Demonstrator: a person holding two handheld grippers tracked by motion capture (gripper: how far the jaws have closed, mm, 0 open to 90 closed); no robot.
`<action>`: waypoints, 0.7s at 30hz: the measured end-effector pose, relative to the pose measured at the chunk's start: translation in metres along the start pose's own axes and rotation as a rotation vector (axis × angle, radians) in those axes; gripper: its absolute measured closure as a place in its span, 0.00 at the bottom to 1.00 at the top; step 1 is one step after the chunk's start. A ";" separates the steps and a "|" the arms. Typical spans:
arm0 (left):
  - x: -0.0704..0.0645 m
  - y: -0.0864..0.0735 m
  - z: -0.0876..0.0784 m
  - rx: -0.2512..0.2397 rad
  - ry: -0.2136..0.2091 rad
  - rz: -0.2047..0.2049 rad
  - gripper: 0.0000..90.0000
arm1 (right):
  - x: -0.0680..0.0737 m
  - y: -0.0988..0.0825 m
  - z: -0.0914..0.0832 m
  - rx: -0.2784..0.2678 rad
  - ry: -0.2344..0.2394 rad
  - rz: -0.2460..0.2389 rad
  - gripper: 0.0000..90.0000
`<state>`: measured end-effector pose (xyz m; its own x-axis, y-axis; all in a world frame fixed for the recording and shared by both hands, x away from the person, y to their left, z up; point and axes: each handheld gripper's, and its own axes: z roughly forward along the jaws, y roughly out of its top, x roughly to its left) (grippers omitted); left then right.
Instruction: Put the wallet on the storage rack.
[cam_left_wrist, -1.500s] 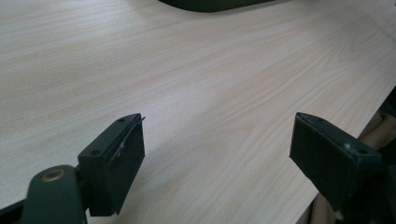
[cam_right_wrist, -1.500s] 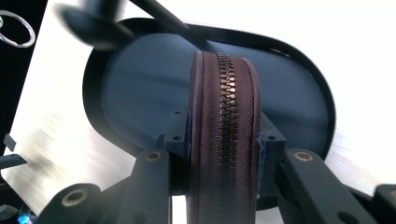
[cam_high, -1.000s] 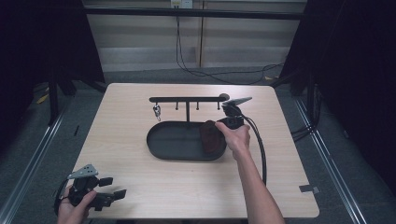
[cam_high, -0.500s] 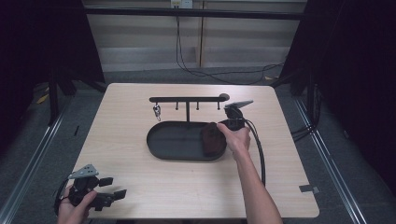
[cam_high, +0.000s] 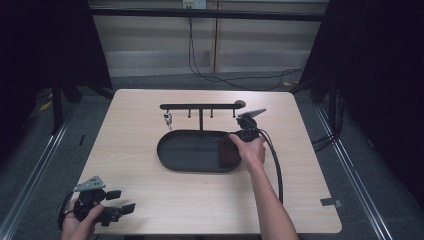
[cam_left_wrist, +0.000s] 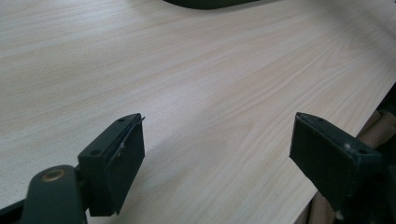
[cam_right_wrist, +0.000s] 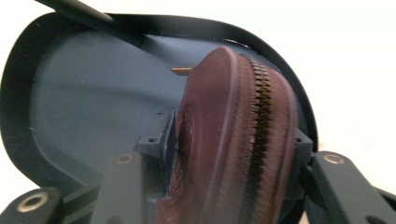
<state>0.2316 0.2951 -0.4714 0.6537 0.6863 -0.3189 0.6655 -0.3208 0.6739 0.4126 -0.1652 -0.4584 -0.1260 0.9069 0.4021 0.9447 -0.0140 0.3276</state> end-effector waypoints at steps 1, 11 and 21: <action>0.000 0.000 0.000 -0.001 0.001 0.005 0.20 | 0.001 0.000 0.001 -0.002 -0.009 -0.014 0.49; 0.000 0.000 0.001 0.001 0.002 0.003 0.20 | -0.007 -0.002 -0.017 -0.005 -0.038 -0.002 0.49; 0.000 0.000 0.001 0.003 0.000 0.000 0.20 | -0.013 -0.004 -0.036 -0.010 -0.069 0.032 0.60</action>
<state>0.2319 0.2942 -0.4718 0.6534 0.6866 -0.3188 0.6669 -0.3228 0.6716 0.3999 -0.1924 -0.4345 -0.0742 0.9326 0.3531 0.9448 -0.0476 0.3242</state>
